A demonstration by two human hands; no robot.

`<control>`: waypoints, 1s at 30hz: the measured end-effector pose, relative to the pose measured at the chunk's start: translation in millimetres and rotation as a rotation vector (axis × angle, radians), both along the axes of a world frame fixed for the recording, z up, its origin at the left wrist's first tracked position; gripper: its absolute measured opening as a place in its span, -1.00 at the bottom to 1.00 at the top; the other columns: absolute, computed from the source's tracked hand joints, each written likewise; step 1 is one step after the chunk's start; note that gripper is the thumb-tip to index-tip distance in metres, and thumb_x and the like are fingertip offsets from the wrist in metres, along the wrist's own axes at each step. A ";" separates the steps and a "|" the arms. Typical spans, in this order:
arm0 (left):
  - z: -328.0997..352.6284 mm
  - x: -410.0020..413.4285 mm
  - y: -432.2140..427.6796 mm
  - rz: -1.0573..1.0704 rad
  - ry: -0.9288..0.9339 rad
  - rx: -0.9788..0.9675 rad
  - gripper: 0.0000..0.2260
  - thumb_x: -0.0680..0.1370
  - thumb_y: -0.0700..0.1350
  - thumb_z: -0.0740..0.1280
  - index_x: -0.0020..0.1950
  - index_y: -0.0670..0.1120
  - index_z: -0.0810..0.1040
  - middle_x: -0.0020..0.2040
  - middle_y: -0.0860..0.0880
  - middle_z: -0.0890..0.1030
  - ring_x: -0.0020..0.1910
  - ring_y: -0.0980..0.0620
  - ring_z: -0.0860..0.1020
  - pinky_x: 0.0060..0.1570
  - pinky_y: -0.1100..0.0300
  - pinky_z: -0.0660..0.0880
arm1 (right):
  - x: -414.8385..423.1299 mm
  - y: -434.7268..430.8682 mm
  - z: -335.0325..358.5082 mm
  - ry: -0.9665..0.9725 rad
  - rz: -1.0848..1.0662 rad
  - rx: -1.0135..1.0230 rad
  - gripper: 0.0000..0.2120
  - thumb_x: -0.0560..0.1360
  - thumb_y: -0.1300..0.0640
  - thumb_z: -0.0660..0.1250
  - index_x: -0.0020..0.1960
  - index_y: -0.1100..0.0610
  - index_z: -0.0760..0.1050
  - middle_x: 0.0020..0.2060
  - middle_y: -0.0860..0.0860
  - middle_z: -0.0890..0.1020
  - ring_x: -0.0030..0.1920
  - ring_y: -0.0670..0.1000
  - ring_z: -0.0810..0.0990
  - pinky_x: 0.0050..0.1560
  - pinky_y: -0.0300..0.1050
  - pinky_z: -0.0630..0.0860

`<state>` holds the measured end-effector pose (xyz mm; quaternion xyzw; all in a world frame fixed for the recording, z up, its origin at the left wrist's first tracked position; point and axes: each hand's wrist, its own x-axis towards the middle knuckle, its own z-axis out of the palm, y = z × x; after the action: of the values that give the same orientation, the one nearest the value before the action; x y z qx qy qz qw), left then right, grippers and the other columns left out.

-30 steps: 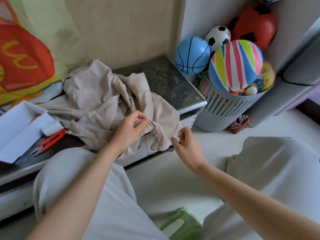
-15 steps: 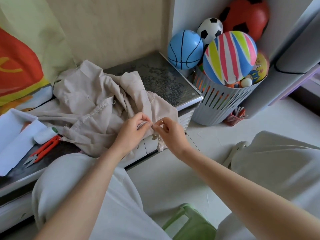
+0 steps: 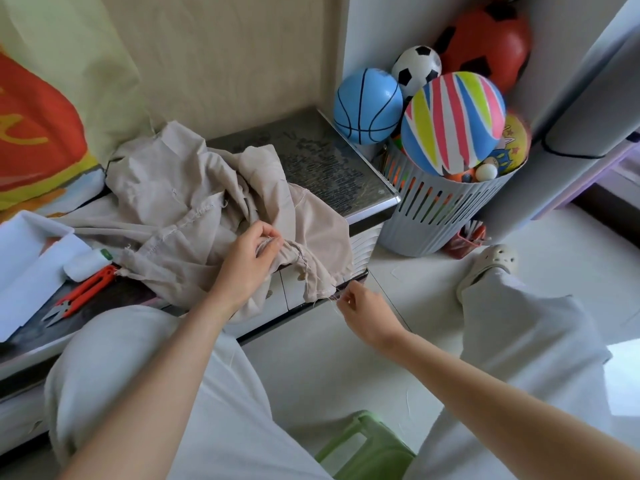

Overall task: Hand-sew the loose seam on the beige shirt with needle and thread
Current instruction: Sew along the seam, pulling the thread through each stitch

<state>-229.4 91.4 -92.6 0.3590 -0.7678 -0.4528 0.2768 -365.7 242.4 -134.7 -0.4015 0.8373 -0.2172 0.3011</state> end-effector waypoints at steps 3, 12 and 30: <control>-2.2 3.6 0.4 0.004 -0.006 0.006 -0.94 0.59 -0.19 0.27 -0.08 -0.12 0.46 -0.35 0.12 0.47 -0.39 0.28 0.42 -0.30 0.40 0.34 | -4.0 2.2 -5.0 0.003 0.067 0.172 -0.87 0.58 0.12 0.08 -0.10 0.14 0.32 -0.17 0.07 0.52 -0.15 0.12 0.45 -0.21 -0.11 0.32; -2.7 3.9 3.5 -0.061 -0.025 0.040 -0.95 0.57 -0.21 0.29 -0.09 -0.14 0.48 -0.33 0.08 0.51 -0.39 0.21 0.39 -0.30 0.33 0.35 | 13.3 -20.4 36.7 -0.104 -0.065 -0.296 -0.86 0.62 0.19 -0.02 -0.05 0.14 0.28 -0.28 -0.06 0.42 -0.25 0.03 0.36 -0.24 -0.08 0.29; 5.2 3.5 6.8 -0.080 0.012 0.036 -0.97 0.57 -0.22 0.29 -0.07 -0.14 0.49 -0.20 0.06 0.56 -0.24 0.29 0.47 -0.17 0.45 0.37 | 22.5 -45.8 34.9 -0.256 -0.100 -0.369 -0.86 0.55 0.13 0.28 -0.10 0.19 0.53 -0.52 -0.13 0.29 -0.54 -0.18 0.30 -0.49 -0.36 0.23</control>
<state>-225.9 98.1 -87.4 0.3301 -0.7718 -0.4792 0.2565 -343.2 196.6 -99.8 -0.3767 0.7573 -0.4305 0.3152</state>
